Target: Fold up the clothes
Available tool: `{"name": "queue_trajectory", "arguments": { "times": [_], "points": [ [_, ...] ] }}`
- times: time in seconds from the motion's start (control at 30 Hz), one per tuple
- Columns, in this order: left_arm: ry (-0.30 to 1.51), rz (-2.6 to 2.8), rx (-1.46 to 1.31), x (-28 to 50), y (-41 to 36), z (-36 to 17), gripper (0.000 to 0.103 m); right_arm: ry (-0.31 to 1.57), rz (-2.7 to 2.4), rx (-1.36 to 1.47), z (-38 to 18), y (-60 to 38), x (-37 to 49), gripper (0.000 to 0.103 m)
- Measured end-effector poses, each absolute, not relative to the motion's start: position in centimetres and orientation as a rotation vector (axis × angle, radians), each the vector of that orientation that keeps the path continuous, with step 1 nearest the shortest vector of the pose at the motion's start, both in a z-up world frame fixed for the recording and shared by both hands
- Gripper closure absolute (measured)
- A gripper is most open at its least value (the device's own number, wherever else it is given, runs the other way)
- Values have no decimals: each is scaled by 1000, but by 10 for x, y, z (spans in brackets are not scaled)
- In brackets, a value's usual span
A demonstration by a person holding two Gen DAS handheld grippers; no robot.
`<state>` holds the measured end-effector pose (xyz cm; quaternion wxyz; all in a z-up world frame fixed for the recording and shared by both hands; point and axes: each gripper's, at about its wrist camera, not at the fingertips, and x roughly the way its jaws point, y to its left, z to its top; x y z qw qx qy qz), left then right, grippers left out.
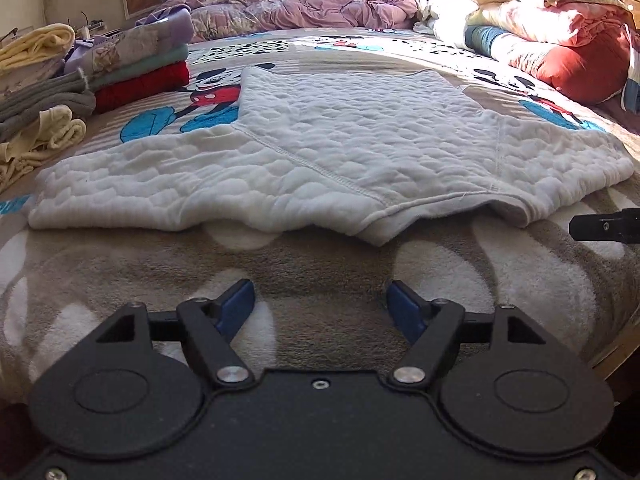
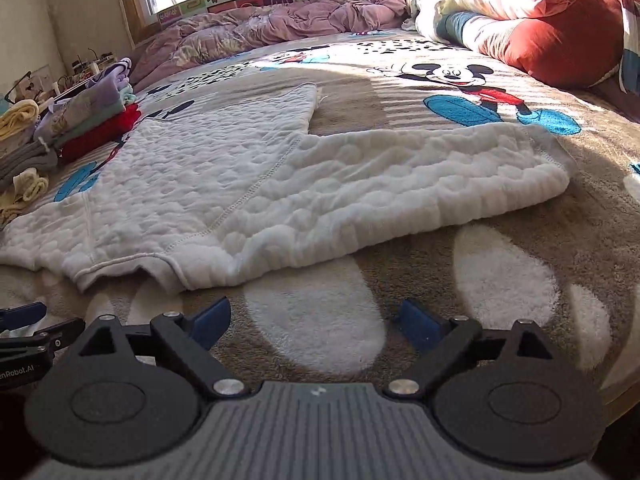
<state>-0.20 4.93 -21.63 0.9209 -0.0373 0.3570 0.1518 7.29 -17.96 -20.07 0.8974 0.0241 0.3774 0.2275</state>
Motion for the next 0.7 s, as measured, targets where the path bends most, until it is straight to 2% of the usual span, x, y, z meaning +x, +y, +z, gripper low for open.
{"name": "queue_trajectory", "arguments": {
  "times": [0.3,0.57,0.63,0.7],
  "points": [
    [765,338,-51,3,41,-211,29,789,501,130,-199,-192,82,11],
    [722,310,6,15,22,-189,29,771,456,486,-212,-255,122,11],
    [708,276,40,27,12,-180,29,739,424,593,-219,-273,129,14],
    [693,220,71,43,-1,-171,29,697,385,701,-225,-293,134,23]
  ]
}}
